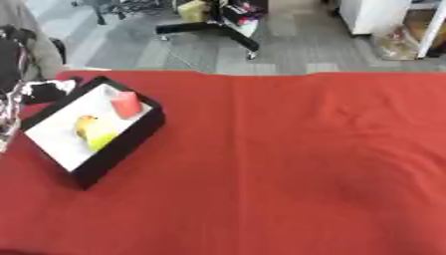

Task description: Pick up the objects with one hand, pass them to the other hand, and then place them into the box on the other side of the table.

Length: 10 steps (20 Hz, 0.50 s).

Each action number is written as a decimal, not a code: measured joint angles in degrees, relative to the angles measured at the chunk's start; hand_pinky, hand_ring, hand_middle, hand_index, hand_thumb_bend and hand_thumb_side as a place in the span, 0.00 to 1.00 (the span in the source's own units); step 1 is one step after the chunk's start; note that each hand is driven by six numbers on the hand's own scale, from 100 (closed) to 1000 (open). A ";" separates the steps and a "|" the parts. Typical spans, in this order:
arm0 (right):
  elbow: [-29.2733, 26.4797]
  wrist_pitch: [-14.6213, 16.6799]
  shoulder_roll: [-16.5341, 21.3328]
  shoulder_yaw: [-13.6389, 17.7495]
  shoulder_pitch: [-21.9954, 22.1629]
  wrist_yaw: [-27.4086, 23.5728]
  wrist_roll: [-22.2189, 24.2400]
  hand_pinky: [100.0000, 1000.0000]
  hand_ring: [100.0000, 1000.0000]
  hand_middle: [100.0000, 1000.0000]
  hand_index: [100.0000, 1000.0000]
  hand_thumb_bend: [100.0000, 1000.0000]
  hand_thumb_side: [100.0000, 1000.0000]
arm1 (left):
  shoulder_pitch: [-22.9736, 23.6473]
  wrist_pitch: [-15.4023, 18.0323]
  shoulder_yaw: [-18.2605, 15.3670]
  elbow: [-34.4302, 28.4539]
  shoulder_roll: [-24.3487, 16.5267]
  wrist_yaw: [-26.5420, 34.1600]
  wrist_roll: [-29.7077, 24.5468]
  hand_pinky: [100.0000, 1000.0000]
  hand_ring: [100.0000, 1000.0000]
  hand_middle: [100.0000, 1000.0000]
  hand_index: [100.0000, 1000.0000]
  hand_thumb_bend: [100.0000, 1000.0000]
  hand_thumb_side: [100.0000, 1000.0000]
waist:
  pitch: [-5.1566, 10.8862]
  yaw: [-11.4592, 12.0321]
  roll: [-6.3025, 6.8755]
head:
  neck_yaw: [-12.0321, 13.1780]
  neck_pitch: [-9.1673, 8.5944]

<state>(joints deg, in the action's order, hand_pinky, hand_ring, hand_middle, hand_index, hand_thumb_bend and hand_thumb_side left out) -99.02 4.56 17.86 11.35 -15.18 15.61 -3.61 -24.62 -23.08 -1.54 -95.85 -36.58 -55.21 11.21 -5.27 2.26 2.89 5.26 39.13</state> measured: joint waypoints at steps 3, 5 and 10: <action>-0.02 0.05 -1.40 0.47 0.78 -0.06 -0.66 0.70 0.36 0.43 0.82 0.00 0.94 | 2.96 2.67 -1.01 -10.80 4.33 10.30 6.46 0.67 0.50 0.53 0.74 0.39 0.58 | -0.09 0.21 -0.83 | -0.77 -0.06; -0.17 0.48 -2.60 0.75 1.46 -0.43 -1.46 0.69 0.36 0.43 0.82 0.00 0.92 | 4.03 6.37 -0.99 -14.83 8.31 17.39 10.48 0.66 0.49 0.52 0.73 0.35 0.62 | -0.18 0.23 -1.61 | -1.49 0.14; -2.45 3.73 -5.85 1.21 3.77 -1.98 -3.10 0.71 0.40 0.48 0.83 0.00 0.86 | 6.44 18.25 1.61 -17.43 18.87 32.62 15.54 0.66 0.49 0.51 0.72 0.25 0.78 | -0.91 0.32 -3.11 | -3.96 1.79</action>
<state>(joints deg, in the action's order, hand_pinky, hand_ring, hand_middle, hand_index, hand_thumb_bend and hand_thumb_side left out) -101.46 8.29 12.00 12.57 -11.41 13.63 -6.71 -18.18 -4.83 0.07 -113.28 -17.71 -22.59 26.75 -6.18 2.58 -0.22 1.31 40.92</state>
